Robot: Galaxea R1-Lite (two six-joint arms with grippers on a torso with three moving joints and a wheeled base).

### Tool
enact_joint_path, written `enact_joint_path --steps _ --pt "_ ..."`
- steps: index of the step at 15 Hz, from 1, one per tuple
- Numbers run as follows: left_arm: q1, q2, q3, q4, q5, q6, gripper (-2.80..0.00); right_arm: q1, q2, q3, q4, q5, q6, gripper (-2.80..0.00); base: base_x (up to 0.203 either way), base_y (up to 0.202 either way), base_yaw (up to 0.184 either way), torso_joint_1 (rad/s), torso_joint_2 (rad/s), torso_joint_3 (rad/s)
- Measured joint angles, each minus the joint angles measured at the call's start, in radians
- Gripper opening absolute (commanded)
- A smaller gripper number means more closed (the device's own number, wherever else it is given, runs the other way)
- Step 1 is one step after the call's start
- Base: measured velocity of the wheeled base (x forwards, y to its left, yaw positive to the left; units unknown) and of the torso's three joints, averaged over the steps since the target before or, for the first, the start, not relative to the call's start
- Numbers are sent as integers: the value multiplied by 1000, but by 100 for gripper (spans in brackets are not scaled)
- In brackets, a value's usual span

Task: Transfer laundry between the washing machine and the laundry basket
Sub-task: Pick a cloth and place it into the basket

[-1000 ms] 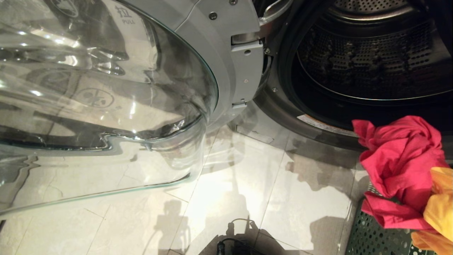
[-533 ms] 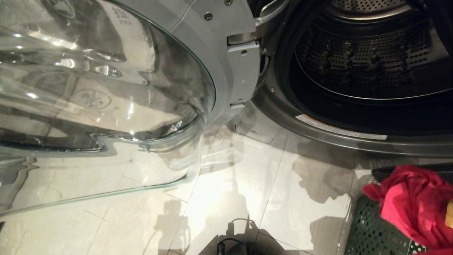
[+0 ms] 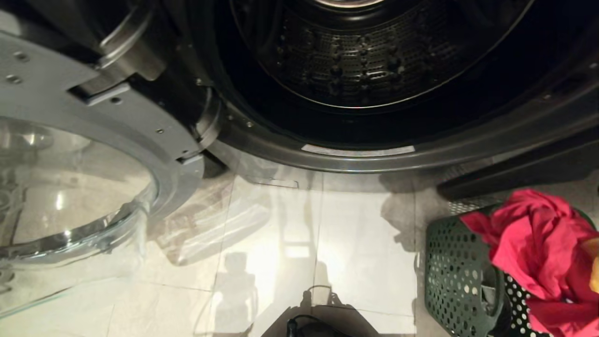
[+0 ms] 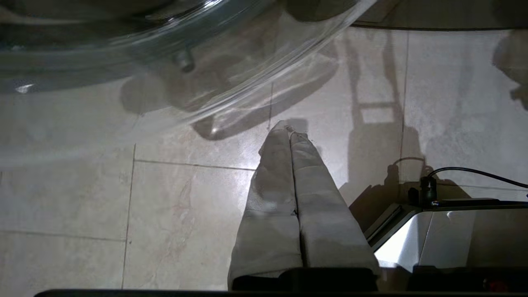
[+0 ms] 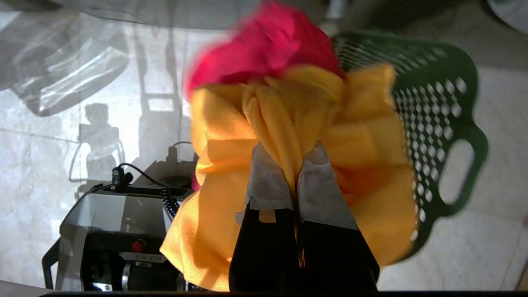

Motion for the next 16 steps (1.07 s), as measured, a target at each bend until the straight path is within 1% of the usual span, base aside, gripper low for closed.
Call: enact_joint_path --steps 6,11,13,16 --pt "0 0 0 0 0 0 -280 0 25 2 -4 -22 9 -280 -1 7 -175 2 3 3" --pt "0 0 0 0 0 0 -280 -5 50 50 -2 -37 16 -280 1 7 -163 1 4 0" --pt "1 0 0 0 0 0 -280 -4 70 67 -4 -39 24 -280 0 6 -79 1 4 4" --pt "0 0 0 0 0 0 -280 4 118 73 -39 -34 77 -280 0 0 0 0 0 0"
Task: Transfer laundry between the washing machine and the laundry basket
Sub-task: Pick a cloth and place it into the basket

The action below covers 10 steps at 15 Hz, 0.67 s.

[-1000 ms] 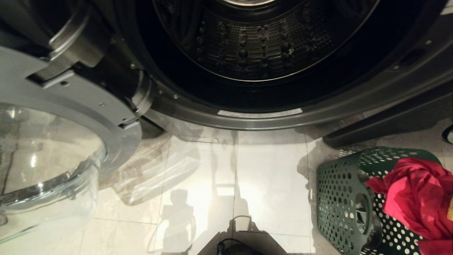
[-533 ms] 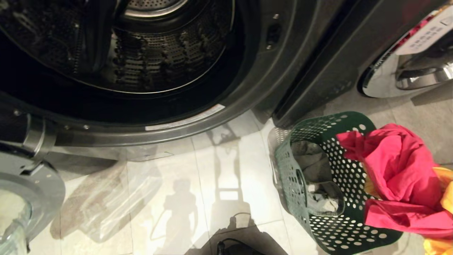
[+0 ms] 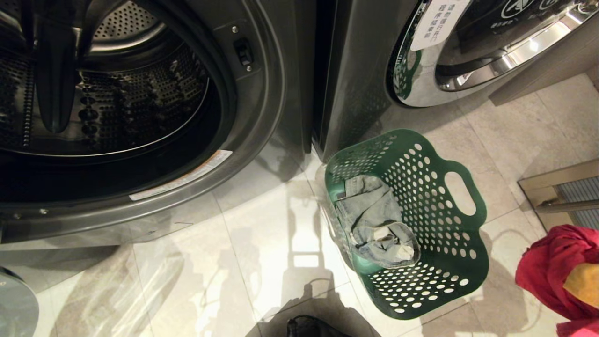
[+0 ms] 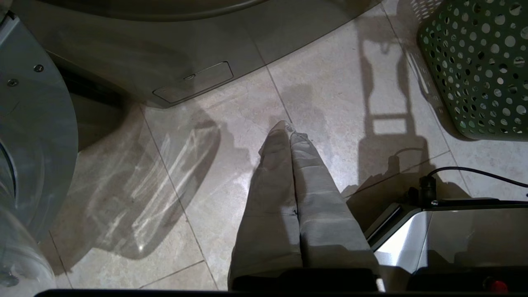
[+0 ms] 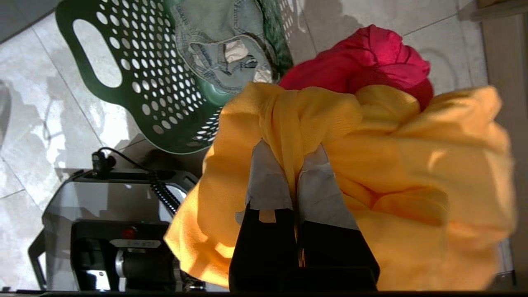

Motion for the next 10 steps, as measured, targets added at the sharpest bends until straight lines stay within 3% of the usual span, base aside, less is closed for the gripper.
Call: enact_joint_path --steps 7,10 --pt "0 0 0 0 0 0 -280 1 172 3 -90 -2 121 -280 0 0 0 0 0 0" --pt "0 0 0 0 0 0 -280 1 289 28 -220 0 172 -280 0 0 0 0 0 0"
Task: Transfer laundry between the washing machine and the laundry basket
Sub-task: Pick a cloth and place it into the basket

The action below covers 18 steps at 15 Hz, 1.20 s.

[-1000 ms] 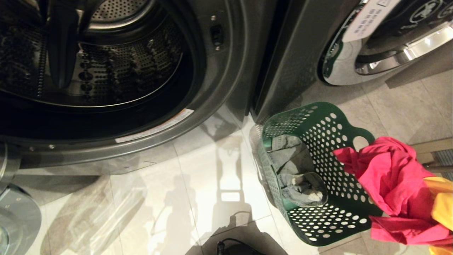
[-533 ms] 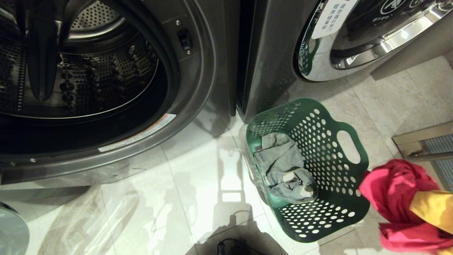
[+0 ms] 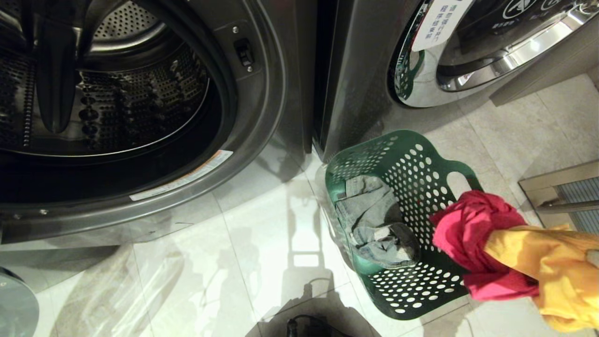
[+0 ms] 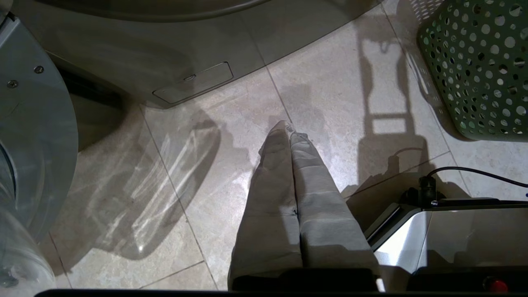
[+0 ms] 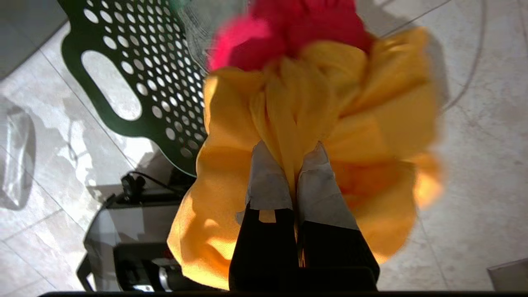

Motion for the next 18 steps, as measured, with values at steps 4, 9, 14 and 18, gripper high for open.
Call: enact_joint_path --steps 4,9,14,18 --pt "0 0 0 0 0 0 -280 0 144 8 -151 4 12 -280 0 0 0 0 0 0" --pt "0 0 0 0 0 0 -280 0 244 11 -255 1 11 -280 0 0 0 0 0 0" --pt "0 0 0 0 0 0 -280 0 310 1 -416 -2 2 -280 0 0 0 0 0 0" --pt "0 0 0 0 0 0 -280 1 326 12 -457 -2 -1 -280 0 0 0 0 0 0"
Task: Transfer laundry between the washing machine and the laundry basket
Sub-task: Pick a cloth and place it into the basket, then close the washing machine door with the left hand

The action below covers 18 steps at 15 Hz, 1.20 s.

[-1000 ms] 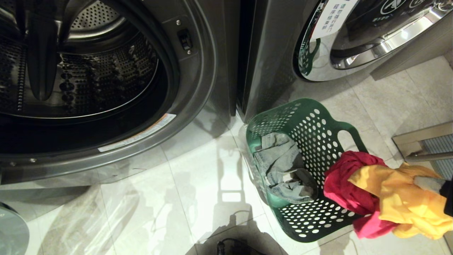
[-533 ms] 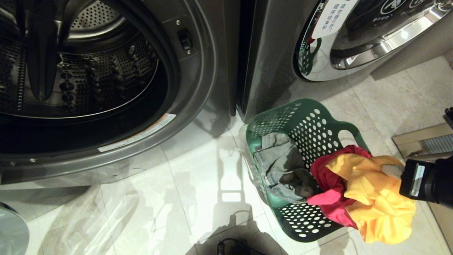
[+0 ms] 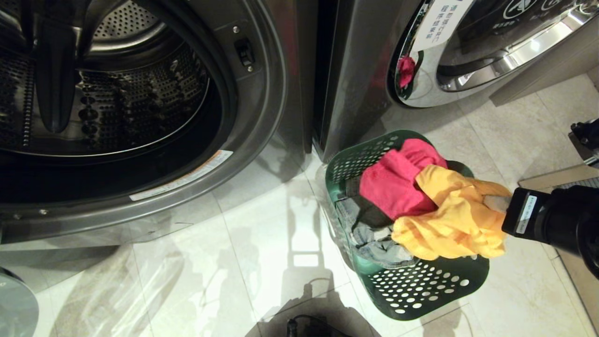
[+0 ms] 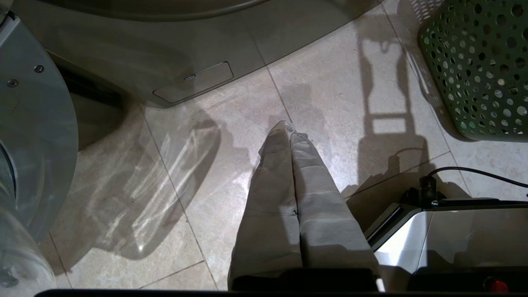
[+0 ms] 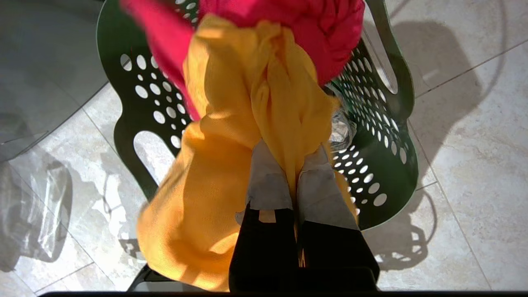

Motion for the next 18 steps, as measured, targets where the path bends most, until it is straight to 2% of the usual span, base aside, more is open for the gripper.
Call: enact_joint_path --steps 2,3,12,15,16,18 --pt "0 0 0 0 0 0 -280 0 2 11 -3 0 -1 -280 0 0 0 0 0 0" --pt "0 0 0 0 0 0 -280 0 3 16 -11 -2 -3 0 0 0 0 0 0 0" --pt "0 0 0 0 0 0 -280 3 -25 56 -26 -2 -34 0 0 0 0 0 0 0" --pt "0 0 0 0 0 0 -280 19 -111 65 61 72 -86 0 0 0 0 0 0 0" --pt "0 0 0 0 0 0 -280 26 -151 69 113 122 -113 -280 0 0 0 0 0 0" --pt "0 0 0 0 0 0 -280 40 -224 89 215 207 -155 -280 0 0 0 0 0 0"
